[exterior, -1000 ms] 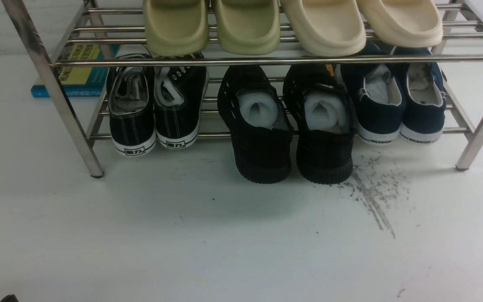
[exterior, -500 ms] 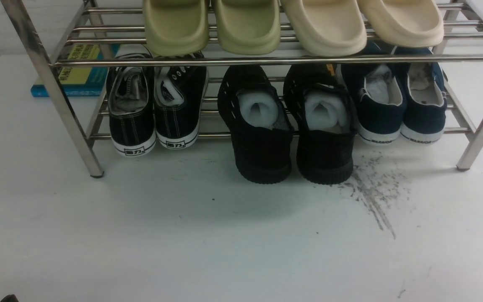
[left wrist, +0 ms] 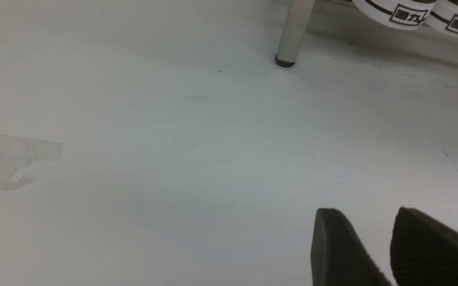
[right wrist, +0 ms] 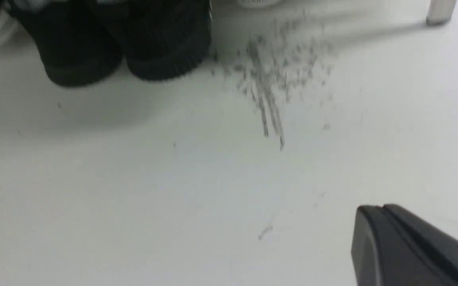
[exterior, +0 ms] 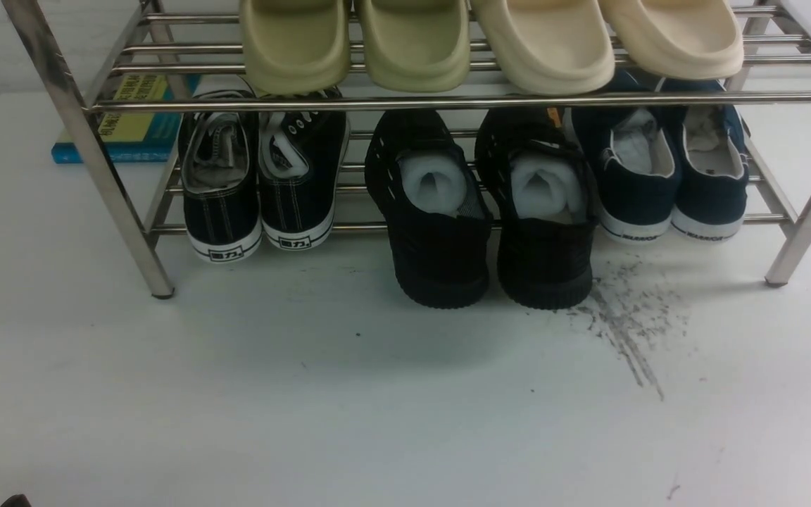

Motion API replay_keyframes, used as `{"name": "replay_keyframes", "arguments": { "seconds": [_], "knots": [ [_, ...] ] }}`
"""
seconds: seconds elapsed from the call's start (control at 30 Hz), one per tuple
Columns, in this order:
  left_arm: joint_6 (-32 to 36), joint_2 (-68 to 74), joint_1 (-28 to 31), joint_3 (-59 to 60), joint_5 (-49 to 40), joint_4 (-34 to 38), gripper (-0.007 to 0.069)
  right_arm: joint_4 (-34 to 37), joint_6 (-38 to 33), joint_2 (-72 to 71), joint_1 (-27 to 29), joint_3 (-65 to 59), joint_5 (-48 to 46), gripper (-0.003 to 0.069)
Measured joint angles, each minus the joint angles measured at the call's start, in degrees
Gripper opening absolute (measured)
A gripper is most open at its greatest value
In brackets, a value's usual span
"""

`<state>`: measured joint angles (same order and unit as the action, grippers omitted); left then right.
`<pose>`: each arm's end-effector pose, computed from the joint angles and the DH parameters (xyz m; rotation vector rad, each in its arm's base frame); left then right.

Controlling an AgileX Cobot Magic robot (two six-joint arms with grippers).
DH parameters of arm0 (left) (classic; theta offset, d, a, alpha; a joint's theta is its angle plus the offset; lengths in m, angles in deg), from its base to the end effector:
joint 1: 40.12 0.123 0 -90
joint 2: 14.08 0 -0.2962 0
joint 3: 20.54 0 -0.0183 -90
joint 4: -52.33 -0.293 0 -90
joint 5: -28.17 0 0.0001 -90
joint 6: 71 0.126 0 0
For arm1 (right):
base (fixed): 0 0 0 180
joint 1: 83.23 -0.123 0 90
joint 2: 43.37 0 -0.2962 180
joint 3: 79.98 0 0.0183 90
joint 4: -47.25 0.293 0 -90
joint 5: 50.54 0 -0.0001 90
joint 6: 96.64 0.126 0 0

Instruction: Take the shoes off the shelf with your hand on the white table.

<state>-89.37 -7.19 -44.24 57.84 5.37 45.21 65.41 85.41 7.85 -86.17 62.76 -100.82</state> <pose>0.1163 -0.0023 0.1621 -0.1592 1.8789 -0.1451 0.1879 0.0399 0.2900 0.1157 2.4054 0.4270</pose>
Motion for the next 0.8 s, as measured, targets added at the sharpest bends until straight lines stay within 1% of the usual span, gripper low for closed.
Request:
{"name": "replay_keyframes", "arguments": {
  "seconds": [0.07,0.1,0.13,0.17,0.2,0.23,0.33,0.47,0.53,0.57,0.6,0.63,0.73,0.77,0.8],
  "knots": [
    [0.00,0.00,0.00,0.00,0.00,0.00,0.0242,2.09,-2.54,7.05,-0.15,2.98,-2.60,-0.0004],
    [0.00,0.00,0.00,0.00,0.00,0.00,0.0242,2.40,-2.92,8.39,-0.21,3.24,-2.89,-0.0004],
    [0.00,0.00,0.00,0.00,0.00,0.00,0.0242,4.63,-5.88,12.17,-0.86,5.02,-3.46,-0.0004],
    [0.00,0.00,0.00,0.00,0.00,0.00,0.0242,4.94,-6.33,13.34,-1.16,5.27,-3.62,-0.0004],
    [0.00,0.00,0.00,0.00,0.00,0.00,0.0242,8.21,-9.95,17.74,-2.75,7.85,-4.44,-0.0001],
    [0.00,0.00,0.00,0.00,0.00,0.00,0.0242,9.31,-10.94,19.77,-3.55,8.85,-4.91,-0.0001],
    [0.00,0.00,0.00,0.00,0.00,0.00,0.0242,14.26,-15.18,26.61,-9.33,15.62,-7.71,0.0000],
    [0.00,0.00,0.00,0.00,0.00,0.00,0.0242,15.02,-16.55,35.24,-17.69,26.95,-11.40,0.0000],
    [0.00,0.00,0.00,0.00,0.00,0.00,0.0242,12.61,-14.87,39.49,-21.87,33.66,-13.79,0.0000],
    [0.00,0.00,0.00,0.00,0.00,0.00,0.0242,12.25,-14.53,39.91,-22.27,34.33,-13.79,0.0000],
    [0.00,0.00,0.00,0.00,0.00,0.00,0.0242,8.03,-10.79,43.25,-25.73,40.27,-15.74,0.0000],
    [0.00,0.00,0.00,0.00,0.00,0.02,0.0242,6.29,-9.30,44.89,-26.81,42.16,-16.60,0.0001],
    [0.00,0.00,0.00,0.00,0.00,0.02,0.0242,-3.72,-1.57,50.76,-31.71,50.78,-18.49,0.0005],
    [0.00,0.00,0.00,0.00,0.00,0.02,0.0242,-5.12,-0.60,51.13,-32.30,51.80,-18.58,0.0006],
    [0.00,0.00,0.00,0.00,0.00,0.02,0.0242,-10.35,3.10,54.49,-34.50,55.63,-18.95,0.0015]
  ]
}}
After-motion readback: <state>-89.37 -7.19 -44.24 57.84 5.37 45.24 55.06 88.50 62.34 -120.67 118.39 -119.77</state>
